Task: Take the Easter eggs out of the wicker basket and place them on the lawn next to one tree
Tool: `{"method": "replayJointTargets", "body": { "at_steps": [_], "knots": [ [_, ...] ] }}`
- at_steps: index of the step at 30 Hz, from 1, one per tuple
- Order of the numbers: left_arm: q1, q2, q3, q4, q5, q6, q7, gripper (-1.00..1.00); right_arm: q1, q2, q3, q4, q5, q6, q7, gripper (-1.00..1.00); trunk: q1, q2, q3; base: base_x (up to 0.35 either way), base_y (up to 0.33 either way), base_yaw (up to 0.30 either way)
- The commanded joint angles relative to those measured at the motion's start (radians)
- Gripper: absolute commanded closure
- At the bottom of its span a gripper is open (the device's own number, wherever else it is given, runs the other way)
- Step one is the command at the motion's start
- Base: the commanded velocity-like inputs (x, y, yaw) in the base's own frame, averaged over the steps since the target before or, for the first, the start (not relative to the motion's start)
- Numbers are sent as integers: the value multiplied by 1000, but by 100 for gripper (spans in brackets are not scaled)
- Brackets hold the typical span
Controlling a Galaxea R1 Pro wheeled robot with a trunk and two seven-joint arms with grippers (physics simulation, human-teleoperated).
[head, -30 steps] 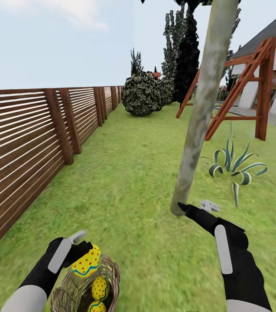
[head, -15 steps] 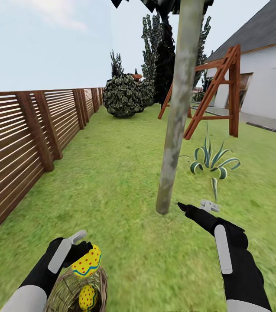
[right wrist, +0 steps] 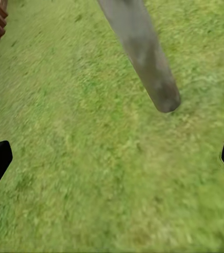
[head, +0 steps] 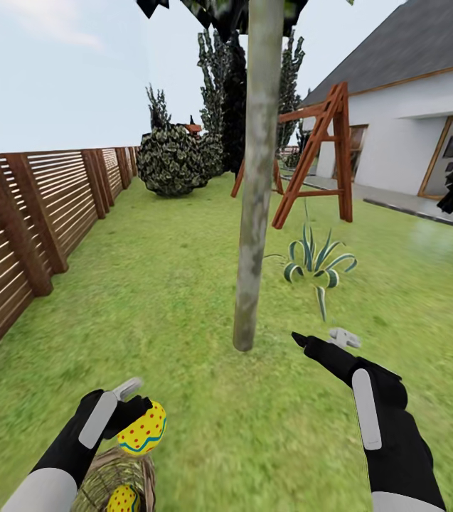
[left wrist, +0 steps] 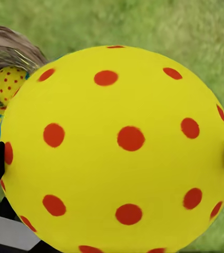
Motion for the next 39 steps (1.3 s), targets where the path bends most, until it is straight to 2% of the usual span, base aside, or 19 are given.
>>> {"method": "replayJointTargets", "body": {
  "at_steps": [1, 4, 39],
  "knots": [
    [0, 0, 1, -2, 10, 3, 9, 100, -1, 1, -4, -1, 6, 5, 9, -100, -3, 6, 2, 0, 0, -274],
    [0, 0, 1, -2, 10, 3, 9, 100, -1, 1, -4, -1, 6, 5, 9, -100, -15, 27, 13, 0, 0, -274],
    [0, 0, -5, -3, 10, -15, 9, 100, -1, 1, -6, 0, 6, 5, 9, -100, -15, 27, 36, 0, 0, -274]
  ]
}}
